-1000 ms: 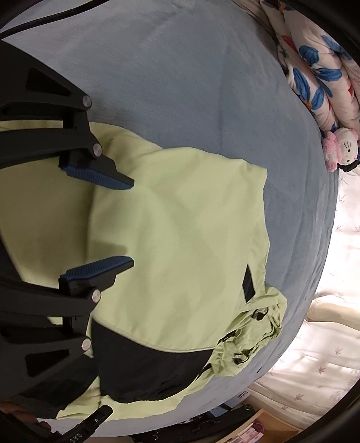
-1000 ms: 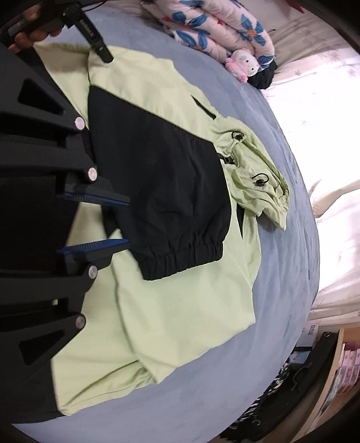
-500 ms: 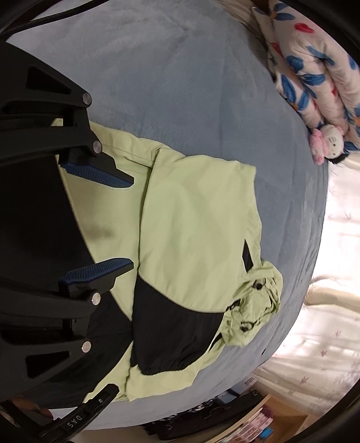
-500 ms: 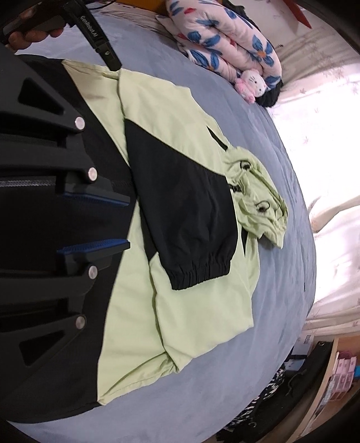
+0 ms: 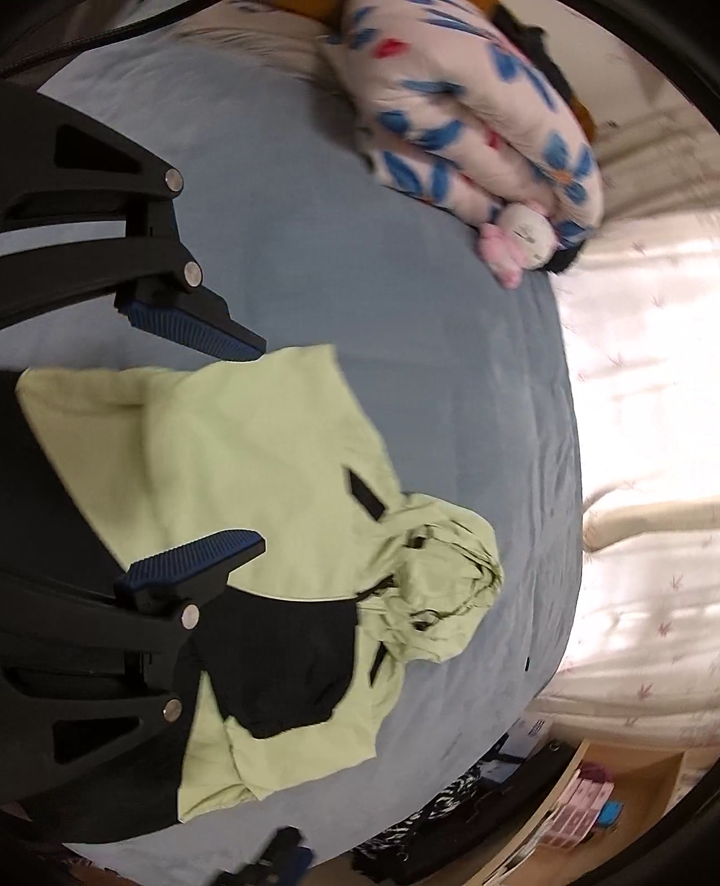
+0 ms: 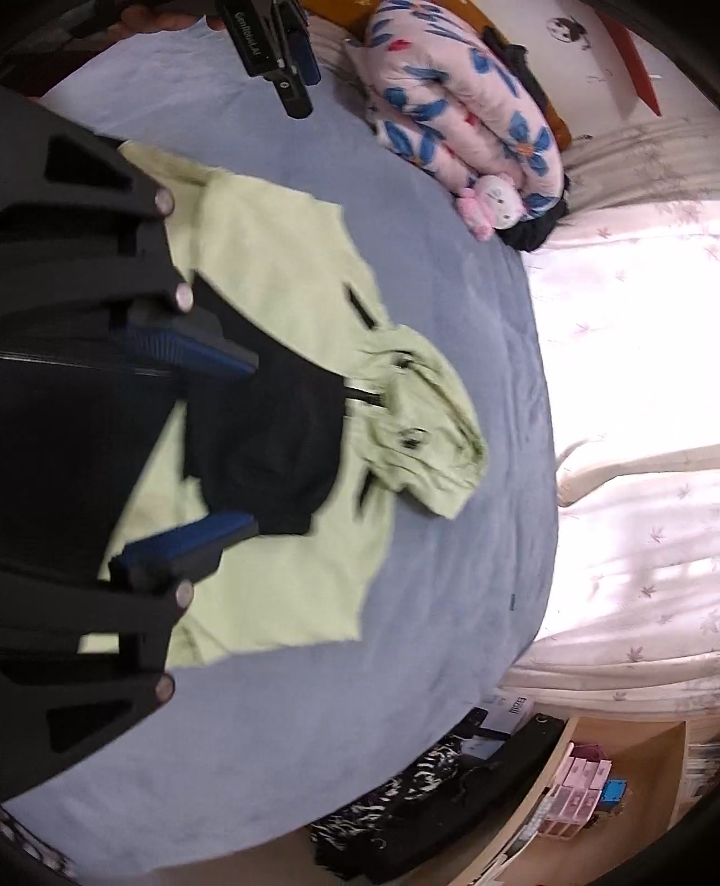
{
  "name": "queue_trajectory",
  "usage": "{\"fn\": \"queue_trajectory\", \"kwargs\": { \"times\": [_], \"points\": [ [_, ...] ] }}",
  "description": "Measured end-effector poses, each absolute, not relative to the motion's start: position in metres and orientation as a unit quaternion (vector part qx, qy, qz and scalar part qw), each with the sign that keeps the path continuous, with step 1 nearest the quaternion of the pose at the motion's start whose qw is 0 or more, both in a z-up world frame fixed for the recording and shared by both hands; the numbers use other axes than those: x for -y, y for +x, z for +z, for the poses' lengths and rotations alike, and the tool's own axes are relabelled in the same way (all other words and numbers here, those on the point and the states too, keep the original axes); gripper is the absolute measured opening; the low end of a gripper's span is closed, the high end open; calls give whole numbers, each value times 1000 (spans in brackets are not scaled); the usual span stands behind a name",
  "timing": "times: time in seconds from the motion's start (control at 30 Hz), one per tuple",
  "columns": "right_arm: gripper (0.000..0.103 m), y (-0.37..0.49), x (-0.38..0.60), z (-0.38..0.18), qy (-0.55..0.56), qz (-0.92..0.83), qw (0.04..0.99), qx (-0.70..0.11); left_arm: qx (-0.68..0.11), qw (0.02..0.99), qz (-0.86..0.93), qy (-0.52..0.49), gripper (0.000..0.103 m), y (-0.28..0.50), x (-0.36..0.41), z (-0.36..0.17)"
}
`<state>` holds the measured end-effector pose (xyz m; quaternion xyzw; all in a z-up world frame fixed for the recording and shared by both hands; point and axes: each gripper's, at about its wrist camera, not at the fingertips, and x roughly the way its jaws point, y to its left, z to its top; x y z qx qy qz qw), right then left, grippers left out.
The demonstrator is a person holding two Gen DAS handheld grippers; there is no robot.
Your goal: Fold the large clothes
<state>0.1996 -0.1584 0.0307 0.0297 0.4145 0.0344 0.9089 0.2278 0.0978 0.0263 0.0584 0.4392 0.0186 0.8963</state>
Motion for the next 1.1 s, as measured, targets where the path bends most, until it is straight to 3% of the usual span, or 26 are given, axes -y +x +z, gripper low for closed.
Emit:
{"fn": "queue_trajectory", "kwargs": {
  "times": [0.2, 0.4, 0.8, 1.1],
  "points": [
    [53, 290, 196, 74, 25, 14, 907, -421, -445, 892, -28, 79, 62, 318, -85, 68],
    [53, 401, 223, 70, 11, -19, 897, -441, -464, 882, -37, 72, 62, 438, -64, 61],
    [53, 575, 243, -62, 80, -5, 853, -515, -515, 856, -20, 43, 62, 636, -36, -73],
    [53, 634, 232, -132, 89, 34, 836, -540, -559, 828, -35, 30, 62, 694, -22, -160]
  ]
}}
